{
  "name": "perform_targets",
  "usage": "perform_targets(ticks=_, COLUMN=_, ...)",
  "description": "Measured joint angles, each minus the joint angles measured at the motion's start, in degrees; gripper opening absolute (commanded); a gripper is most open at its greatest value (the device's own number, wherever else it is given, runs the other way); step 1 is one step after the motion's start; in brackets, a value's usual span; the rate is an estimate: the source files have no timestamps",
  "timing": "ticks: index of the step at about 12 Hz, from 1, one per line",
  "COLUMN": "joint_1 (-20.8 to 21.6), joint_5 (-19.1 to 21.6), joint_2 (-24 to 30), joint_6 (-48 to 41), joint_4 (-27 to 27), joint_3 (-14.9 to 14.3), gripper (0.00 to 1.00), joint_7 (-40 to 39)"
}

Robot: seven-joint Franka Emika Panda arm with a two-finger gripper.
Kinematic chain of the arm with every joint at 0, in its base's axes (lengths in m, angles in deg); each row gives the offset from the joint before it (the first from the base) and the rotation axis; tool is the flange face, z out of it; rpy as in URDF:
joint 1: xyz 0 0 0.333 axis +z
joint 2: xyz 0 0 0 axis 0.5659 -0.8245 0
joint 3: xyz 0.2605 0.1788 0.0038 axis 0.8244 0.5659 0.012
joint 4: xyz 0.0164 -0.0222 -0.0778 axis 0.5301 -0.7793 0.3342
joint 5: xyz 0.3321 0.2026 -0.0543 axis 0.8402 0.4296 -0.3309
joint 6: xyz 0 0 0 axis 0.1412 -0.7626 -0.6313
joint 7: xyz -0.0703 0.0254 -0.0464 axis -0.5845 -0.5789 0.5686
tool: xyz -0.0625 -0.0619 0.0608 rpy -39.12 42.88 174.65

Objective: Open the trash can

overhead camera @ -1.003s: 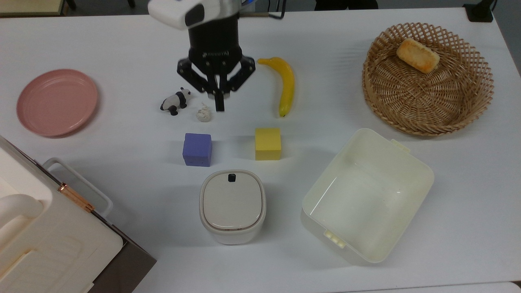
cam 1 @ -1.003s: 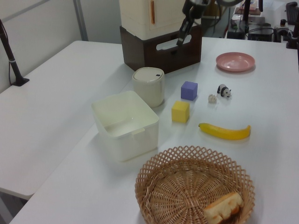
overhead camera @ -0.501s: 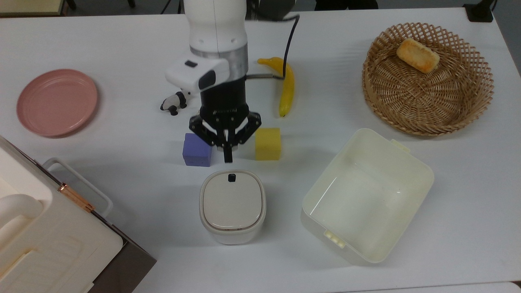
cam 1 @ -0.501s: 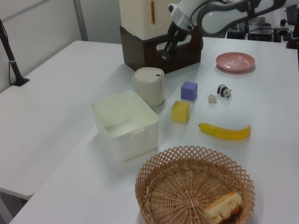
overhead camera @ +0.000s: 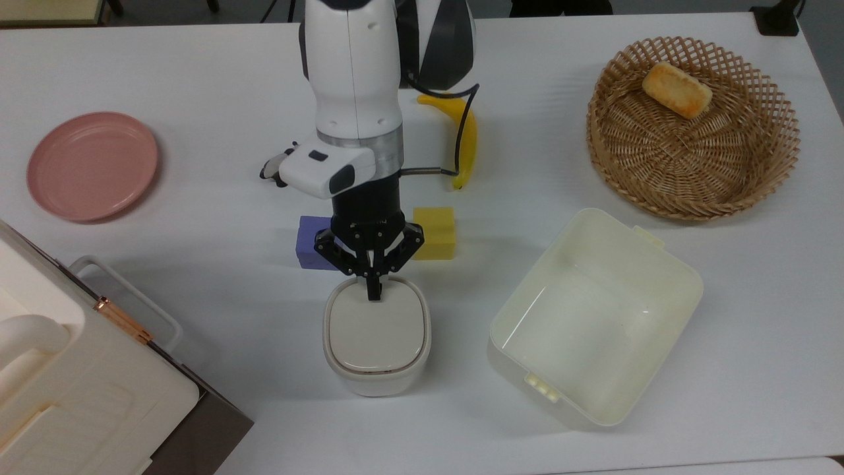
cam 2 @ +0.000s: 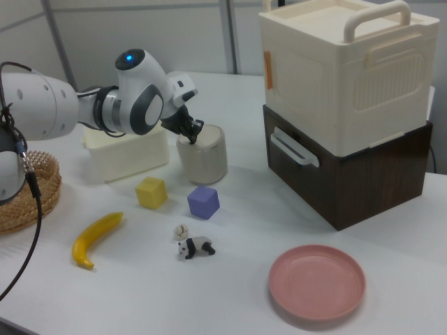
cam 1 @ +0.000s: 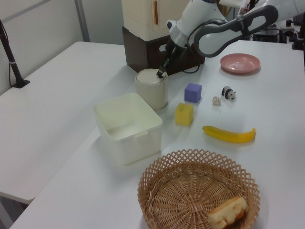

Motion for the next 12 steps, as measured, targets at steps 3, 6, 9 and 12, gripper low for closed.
perform_targets(ticks=3, joint_1=0.0, joint_5=0.0, joint_2=-0.1, joint_6=0.4, joint_4=0.2, joint_3=0.0, gripper=0.00, joint_7=0.0)
perform_targets(ticks=6, joint_1=0.0, joint_5=0.0, joint_2=0.0, joint_6=0.4, joint_4=0.5, joint_3=0.0, gripper=0.00, joint_7=0.0)
perform_targets(ticks=9, joint_1=0.2, joint_5=0.0, joint_2=1.3, joint_6=0.3, joint_4=2.1, joint_3=0.0, gripper=0.00, joint_7=0.0)
perform_targets(ticks=12, joint_1=0.4, joint_5=0.0, joint_2=5.2, joint_6=-5.7, joint_4=2.6, joint_3=0.0, gripper=0.00, joint_7=0.0)
